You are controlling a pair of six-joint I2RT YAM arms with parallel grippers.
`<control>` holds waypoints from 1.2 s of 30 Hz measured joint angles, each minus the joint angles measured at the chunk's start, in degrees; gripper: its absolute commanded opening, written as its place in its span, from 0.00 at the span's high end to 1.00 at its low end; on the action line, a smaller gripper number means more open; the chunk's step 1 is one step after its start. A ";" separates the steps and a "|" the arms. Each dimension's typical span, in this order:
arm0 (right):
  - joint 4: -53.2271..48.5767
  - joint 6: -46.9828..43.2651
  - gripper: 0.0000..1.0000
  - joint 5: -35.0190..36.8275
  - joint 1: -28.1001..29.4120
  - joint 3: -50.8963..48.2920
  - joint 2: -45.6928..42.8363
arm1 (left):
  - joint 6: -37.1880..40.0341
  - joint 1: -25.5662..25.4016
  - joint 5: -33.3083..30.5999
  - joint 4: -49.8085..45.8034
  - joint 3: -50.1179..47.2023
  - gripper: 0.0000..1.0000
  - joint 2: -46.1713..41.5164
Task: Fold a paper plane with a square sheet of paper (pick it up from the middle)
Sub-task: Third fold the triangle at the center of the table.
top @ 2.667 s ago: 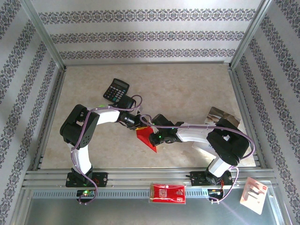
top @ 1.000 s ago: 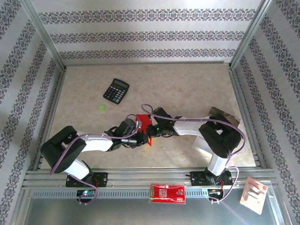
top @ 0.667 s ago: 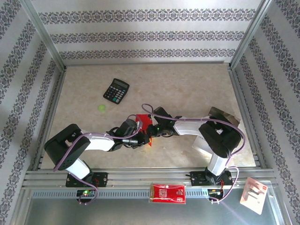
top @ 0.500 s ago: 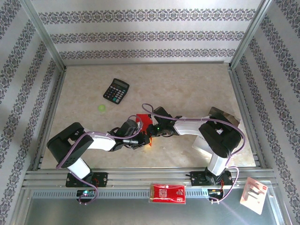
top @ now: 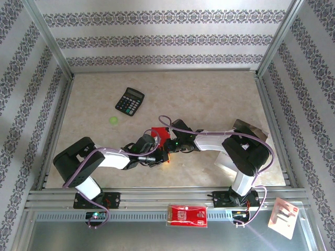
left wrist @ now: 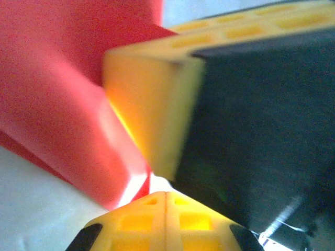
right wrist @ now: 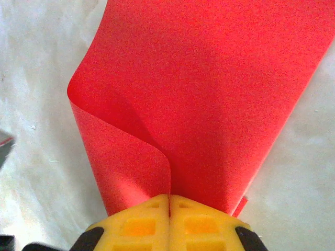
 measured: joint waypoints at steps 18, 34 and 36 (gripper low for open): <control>0.22 0.00 1.00 0.02 0.00 -0.13 0.00 | -1.66 -0.87 -0.31 0.59 0.11 1.00 2.60; 0.92 0.00 1.00 0.00 -0.13 -0.39 0.00 | -1.20 6.29 -0.07 -3.52 -1.20 1.00 -6.01; 0.94 0.00 1.00 0.02 -0.13 -0.39 0.00 | -0.92 7.54 -0.07 -3.87 -1.20 1.00 -5.99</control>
